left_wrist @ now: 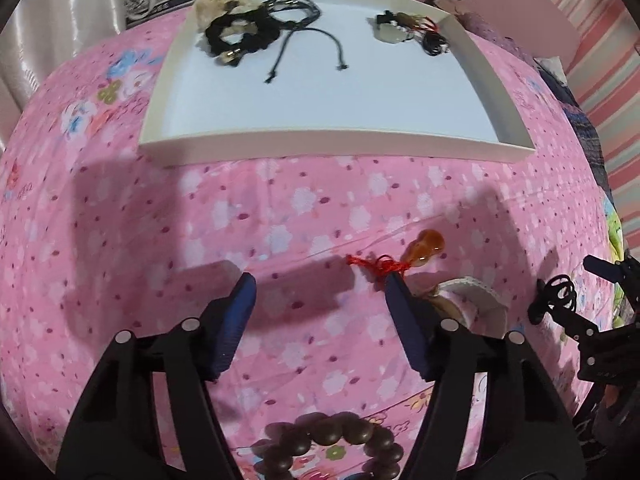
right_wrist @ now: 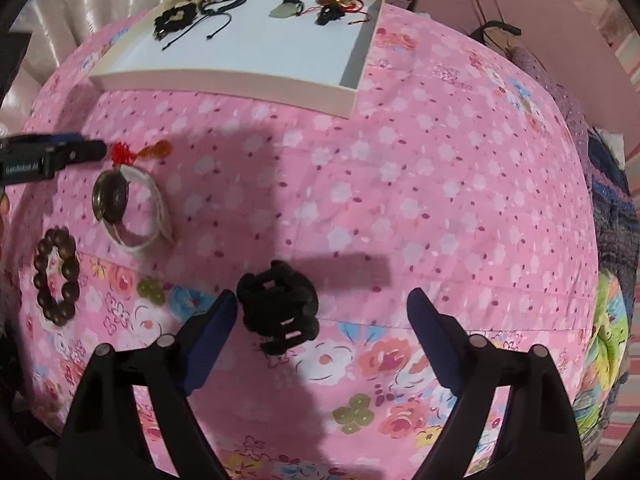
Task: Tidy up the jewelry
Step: 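Move both open grippers back to the jewelry beside the tray, then grasp the orange gourd pendant with the left gripper while the right grasps the black claw clip, then carry the gourd pendant into the tray with the left gripper while the right places the claw clip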
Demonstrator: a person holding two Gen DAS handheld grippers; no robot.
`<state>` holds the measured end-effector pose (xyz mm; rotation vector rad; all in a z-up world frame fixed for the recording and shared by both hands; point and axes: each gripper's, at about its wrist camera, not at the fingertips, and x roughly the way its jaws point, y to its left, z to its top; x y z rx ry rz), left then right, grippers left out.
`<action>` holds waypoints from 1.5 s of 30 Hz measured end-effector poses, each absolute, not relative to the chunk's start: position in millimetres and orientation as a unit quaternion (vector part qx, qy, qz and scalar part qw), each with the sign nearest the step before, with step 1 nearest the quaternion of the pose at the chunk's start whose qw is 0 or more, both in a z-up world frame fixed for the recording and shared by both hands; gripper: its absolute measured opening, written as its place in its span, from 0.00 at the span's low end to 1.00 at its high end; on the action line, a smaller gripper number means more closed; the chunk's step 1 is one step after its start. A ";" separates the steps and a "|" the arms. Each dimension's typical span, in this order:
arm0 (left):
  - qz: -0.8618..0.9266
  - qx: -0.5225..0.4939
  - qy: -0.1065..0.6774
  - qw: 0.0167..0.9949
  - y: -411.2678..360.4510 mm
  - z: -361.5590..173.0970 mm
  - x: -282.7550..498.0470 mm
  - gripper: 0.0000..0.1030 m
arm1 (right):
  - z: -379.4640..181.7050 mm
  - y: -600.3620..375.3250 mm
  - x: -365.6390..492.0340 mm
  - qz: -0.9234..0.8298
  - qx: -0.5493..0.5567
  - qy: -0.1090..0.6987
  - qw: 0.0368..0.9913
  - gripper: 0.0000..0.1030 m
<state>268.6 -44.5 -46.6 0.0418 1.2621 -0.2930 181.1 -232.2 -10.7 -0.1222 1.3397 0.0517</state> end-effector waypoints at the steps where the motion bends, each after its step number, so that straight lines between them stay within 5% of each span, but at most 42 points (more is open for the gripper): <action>1: -0.138 0.023 0.586 0.798 -46.9 -46.6 268.6 0.64 | -11.5 -231.1 181.0 0.026 -0.058 0.622 0.780 0.75; 4: -0.144 0.025 0.585 0.798 -54.5 -46.3 271.0 0.62 | -15.3 -227.9 182.2 0.033 -0.055 0.629 0.775 0.62; 15: -0.159 0.032 0.598 0.785 -74.6 -59.7 280.2 0.47 | -16.4 -220.8 180.3 0.038 -0.058 0.632 0.772 0.52; 24: -0.173 0.049 0.599 0.781 -86.4 -60.8 274.3 0.07 | -20.5 -219.7 181.2 0.048 -0.057 0.637 0.767 0.37; 45: -0.172 0.031 0.541 0.823 -57.6 3.1 252.6 0.05 | 27.3 -234.1 187.3 0.019 -0.041 0.582 0.812 0.37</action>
